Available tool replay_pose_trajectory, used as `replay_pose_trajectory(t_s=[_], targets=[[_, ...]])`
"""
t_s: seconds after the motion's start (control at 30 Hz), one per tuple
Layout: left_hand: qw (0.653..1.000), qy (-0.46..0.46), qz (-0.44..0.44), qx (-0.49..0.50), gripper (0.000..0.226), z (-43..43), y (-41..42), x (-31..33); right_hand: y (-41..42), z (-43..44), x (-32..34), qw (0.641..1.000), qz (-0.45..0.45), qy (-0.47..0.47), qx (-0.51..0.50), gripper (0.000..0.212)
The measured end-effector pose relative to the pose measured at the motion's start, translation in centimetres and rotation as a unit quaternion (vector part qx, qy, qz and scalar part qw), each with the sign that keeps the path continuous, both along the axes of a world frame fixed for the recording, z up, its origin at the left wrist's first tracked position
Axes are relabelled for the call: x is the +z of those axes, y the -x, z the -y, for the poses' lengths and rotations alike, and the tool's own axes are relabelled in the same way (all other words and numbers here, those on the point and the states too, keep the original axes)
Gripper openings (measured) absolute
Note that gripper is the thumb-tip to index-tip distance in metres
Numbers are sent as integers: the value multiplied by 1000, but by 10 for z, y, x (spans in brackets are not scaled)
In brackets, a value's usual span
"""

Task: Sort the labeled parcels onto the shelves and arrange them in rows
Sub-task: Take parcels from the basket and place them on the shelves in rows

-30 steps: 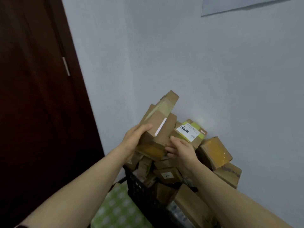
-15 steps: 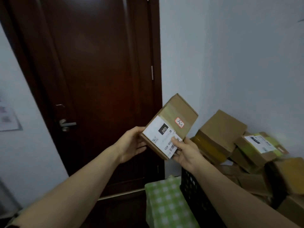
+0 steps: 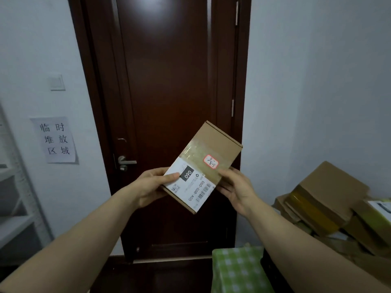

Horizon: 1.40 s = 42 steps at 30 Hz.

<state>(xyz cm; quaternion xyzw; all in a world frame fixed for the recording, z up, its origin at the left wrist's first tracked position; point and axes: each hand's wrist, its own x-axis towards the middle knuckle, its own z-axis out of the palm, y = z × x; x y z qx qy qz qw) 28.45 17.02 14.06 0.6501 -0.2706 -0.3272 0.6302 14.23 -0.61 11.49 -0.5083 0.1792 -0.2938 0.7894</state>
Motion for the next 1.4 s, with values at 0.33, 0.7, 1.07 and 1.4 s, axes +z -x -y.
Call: replay_pose_trajectory(t_s=[0.33, 0.7, 1.07, 1.4], targets=[[868, -297, 382, -106, 63, -23, -10, 72, -15, -13, 43, 715, -291, 634, 50, 97], [977, -76, 121, 156, 100, -21, -7, 32, -33, -31, 32, 969, -80, 233, 18, 46], [997, -19, 62, 50, 49, -29, -18, 7, -48, -38, 36, 988, -2, 148, 50, 38], [997, -2, 67, 38, 60, -36, -24, 8, -53, -42, 37, 988, -4, 143, 63, 38]])
